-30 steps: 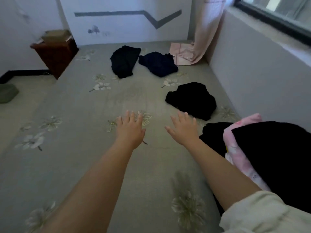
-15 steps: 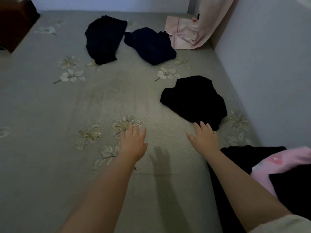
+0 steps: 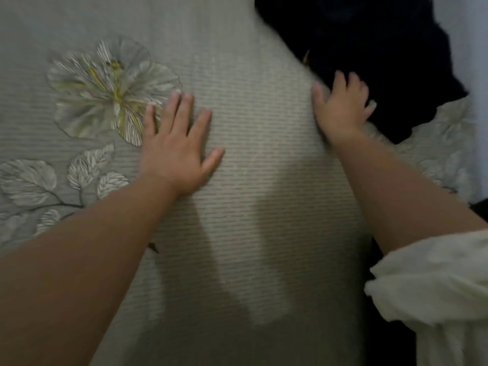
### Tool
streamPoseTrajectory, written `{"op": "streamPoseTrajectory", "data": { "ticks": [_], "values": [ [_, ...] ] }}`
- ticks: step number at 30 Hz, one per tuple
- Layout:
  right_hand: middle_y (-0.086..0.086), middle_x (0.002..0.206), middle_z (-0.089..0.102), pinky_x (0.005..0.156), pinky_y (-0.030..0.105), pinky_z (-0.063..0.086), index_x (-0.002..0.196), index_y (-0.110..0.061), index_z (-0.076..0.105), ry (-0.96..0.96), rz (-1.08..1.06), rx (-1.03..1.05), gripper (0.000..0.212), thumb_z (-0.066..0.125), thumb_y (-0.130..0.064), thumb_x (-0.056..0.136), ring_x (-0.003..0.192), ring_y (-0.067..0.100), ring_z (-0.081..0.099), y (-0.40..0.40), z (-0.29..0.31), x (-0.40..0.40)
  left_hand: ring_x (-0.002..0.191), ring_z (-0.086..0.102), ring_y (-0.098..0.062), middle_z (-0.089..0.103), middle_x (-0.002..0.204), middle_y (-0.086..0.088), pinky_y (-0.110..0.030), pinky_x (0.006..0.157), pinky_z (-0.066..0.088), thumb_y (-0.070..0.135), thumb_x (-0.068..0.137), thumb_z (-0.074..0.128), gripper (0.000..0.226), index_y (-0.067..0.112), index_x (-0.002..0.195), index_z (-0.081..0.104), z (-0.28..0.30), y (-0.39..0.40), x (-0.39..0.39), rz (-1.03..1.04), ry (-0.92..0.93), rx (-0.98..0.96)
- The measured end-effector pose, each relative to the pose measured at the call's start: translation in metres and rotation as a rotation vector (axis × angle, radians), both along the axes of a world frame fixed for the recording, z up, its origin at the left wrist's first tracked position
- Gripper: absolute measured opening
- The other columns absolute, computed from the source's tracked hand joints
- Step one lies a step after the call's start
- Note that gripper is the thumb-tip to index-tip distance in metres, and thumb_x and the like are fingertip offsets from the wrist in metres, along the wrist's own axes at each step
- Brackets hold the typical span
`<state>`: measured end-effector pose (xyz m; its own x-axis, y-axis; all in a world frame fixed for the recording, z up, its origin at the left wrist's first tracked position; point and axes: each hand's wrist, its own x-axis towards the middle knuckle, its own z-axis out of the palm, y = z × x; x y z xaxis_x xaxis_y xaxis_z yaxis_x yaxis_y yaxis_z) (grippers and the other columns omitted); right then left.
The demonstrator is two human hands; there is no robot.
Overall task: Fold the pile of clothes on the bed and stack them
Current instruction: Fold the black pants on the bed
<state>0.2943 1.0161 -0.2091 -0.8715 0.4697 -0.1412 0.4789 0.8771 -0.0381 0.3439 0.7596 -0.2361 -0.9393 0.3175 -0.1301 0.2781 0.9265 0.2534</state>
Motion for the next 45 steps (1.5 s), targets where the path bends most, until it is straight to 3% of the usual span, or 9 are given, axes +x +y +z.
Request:
{"op": "streamPoseTrajectory", "data": {
  "ticks": [5,9,13,18,23,32,37,41,45],
  "values": [
    [0.008,0.13,0.048,0.097,0.032,0.029,0.122,-0.014,0.056,0.233,-0.172,0.062,0.037,0.036,-0.031,0.097,0.122,0.026,0.04,0.004,-0.011,-0.019,0.143,0.001,-0.023,0.008,0.155,-0.009,-0.042,0.111,-0.008,0.061,0.082,0.021,0.076,0.019,0.145,0.024,0.0,-0.002,0.001,-0.006,-0.014,0.001],
    [0.019,0.11,0.059,0.083,0.036,0.036,0.099,0.0,0.063,0.262,-0.061,-0.079,0.035,0.041,-0.026,0.095,0.106,0.032,0.051,-0.024,-0.007,0.005,0.143,0.0,-0.021,0.006,0.156,-0.008,-0.039,0.11,-0.01,0.06,0.08,0.021,0.076,0.021,0.145,0.024,0.0,-0.002,0.002,-0.005,-0.019,-0.001],
    [0.025,0.096,0.068,0.093,0.04,0.042,0.092,0.013,0.067,0.494,0.07,-0.263,0.019,0.059,0.0,0.081,0.101,0.043,0.06,-0.083,-0.012,0.113,0.143,-0.002,-0.02,0.004,0.156,-0.006,-0.04,0.111,-0.01,0.061,0.083,0.021,0.075,0.021,0.146,0.021,0.004,-0.001,0.003,0.009,-0.042,-0.005],
    [0.018,0.105,0.068,0.088,0.062,0.043,0.096,0.005,0.069,0.425,0.118,-0.169,0.023,0.058,-0.009,0.082,0.106,0.046,0.057,-0.109,-0.02,0.187,0.143,0.005,-0.021,0.012,0.155,-0.008,-0.044,0.113,-0.004,0.062,0.084,0.024,0.078,0.015,0.146,0.018,0.004,-0.004,0.004,-0.009,-0.018,0.06],
    [0.007,0.131,0.055,0.109,0.049,0.021,0.12,-0.005,0.059,0.25,0.064,-0.234,0.036,0.044,-0.021,0.092,0.13,0.034,0.04,-0.11,-0.019,0.18,0.143,0.01,-0.023,0.017,0.153,-0.011,-0.04,0.114,0.0,0.062,0.083,0.016,0.082,0.01,0.146,0.02,0.008,-0.004,0.018,-0.121,-0.023,0.041],
    [-0.007,0.147,0.036,0.113,0.033,0.002,0.135,-0.017,0.045,0.242,0.046,-0.258,0.04,0.031,-0.028,0.1,0.141,0.015,0.018,-0.102,-0.025,0.179,0.144,-0.001,-0.018,0.005,0.155,-0.001,-0.035,0.111,-0.01,0.059,0.076,-0.002,0.082,0.02,0.147,0.013,0.019,-0.046,0.142,-0.177,-0.165,-0.078],
    [0.004,0.139,0.048,0.111,0.026,0.011,0.13,-0.005,0.05,0.299,0.027,-0.456,0.037,0.036,-0.02,0.099,0.138,0.016,0.029,-0.12,-0.012,0.228,0.143,-0.006,-0.014,0.0,0.156,0.001,-0.033,0.112,-0.006,0.048,0.095,0.034,0.062,0.024,0.147,0.011,0.027,-0.085,0.204,-0.148,-0.282,-0.098],
    [0.015,0.092,0.072,0.088,0.048,0.047,0.088,0.005,0.071,0.377,0.237,-0.531,0.019,0.062,-0.004,0.075,0.098,0.033,0.066,-0.176,0.015,0.335,0.143,0.003,-0.025,0.013,0.154,-0.01,-0.041,0.114,0.003,0.054,0.087,0.018,0.071,0.014,0.144,0.023,0.058,-0.105,0.269,0.037,-0.299,-0.007],
    [0.006,0.07,0.073,0.058,0.055,0.052,0.062,-0.004,0.072,0.327,0.42,-0.504,0.018,0.086,-0.003,0.05,0.073,0.026,0.071,-0.211,0.036,0.445,0.143,0.005,-0.029,0.012,0.153,-0.013,-0.04,0.114,0.004,0.08,0.063,-0.022,0.115,0.012,0.144,0.023,0.087,-0.129,0.34,-0.021,-0.415,-0.088]
  ]
}}
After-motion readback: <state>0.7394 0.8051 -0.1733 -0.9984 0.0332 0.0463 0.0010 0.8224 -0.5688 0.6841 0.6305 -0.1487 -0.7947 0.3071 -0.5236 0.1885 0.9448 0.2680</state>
